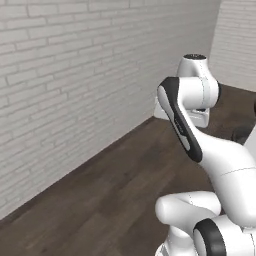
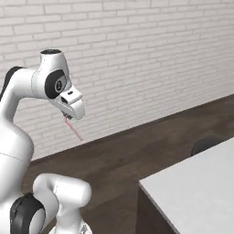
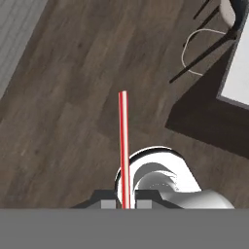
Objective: Take a straw from the drawer in front and place it inside the glass cup on the dining counter.
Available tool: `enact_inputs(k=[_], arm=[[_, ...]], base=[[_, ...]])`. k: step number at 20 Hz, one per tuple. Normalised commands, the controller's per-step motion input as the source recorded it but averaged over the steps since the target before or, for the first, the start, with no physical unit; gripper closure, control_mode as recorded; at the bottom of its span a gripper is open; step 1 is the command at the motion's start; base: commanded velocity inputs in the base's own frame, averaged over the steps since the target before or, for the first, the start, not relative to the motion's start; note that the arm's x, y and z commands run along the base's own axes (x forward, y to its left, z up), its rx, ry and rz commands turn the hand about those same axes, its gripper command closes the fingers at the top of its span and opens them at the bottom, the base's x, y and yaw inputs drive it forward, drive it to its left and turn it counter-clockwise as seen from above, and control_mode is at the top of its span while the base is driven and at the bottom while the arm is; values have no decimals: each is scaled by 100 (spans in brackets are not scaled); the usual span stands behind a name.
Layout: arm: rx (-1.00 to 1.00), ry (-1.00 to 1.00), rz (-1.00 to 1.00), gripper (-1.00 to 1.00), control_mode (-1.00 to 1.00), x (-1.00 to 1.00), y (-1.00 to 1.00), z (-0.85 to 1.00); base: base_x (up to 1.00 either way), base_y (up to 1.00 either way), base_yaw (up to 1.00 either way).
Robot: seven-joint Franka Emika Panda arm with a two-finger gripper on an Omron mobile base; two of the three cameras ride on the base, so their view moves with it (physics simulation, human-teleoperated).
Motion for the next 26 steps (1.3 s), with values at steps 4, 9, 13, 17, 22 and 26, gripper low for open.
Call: enact_inputs(k=[4,9,13,17,22,26], arm=[[0,0,0,100,100,0,0,0],[0,0,0,100,100,0,0,0],[0,0,0,100,100,0,0,0],[0,0,0,100,100,0,0,0],[0,0,0,100,100,0,0,0],[0,0,0,100,100,0,0,0]], base=[[79,73,-35],[74,64,-42],[74,57,-50],[73,48,-53],[70,42,-55],[60,37,-55]])
